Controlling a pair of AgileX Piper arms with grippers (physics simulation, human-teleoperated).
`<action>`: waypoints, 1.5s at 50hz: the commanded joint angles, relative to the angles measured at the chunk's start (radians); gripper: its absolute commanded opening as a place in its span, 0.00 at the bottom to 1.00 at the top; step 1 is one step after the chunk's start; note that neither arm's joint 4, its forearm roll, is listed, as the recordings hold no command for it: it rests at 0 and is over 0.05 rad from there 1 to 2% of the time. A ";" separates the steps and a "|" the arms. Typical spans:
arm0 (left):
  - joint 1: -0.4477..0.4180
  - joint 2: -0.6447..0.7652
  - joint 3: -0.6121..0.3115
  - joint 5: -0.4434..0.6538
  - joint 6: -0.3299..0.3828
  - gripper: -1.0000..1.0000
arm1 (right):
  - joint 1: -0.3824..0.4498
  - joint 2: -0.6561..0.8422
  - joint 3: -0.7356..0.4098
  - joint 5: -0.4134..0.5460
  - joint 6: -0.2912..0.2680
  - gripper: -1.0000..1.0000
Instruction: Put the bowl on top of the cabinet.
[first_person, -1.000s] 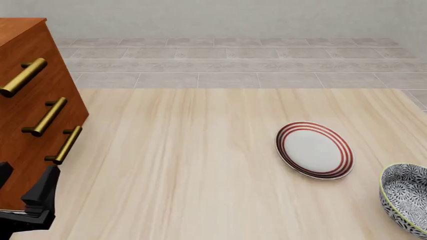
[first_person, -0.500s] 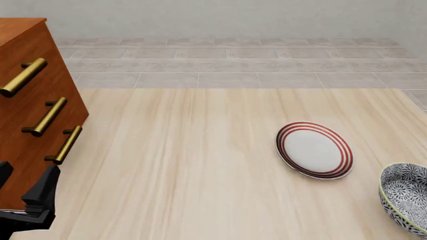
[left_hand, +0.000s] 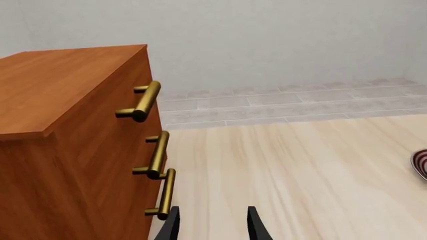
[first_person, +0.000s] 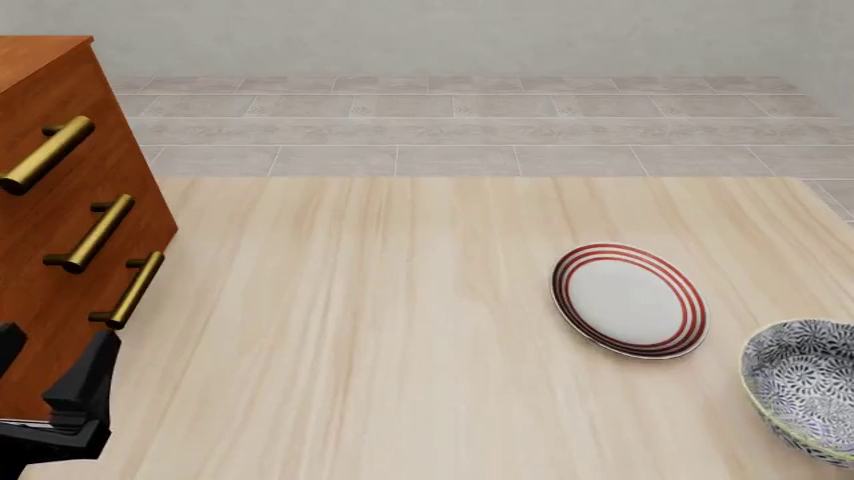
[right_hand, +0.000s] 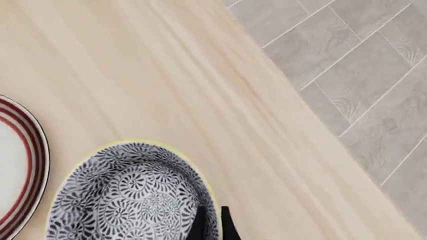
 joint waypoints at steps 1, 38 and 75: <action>-0.003 -0.004 0.000 0.003 0.000 1.00 | 0.030 -0.112 -0.048 0.118 0.031 0.00; -0.003 -0.004 0.000 0.001 -0.002 1.00 | 0.136 -0.305 -0.208 0.343 0.061 0.00; -0.011 0.010 0.000 -0.009 0.006 1.00 | 0.418 -0.319 -0.306 0.374 0.076 0.00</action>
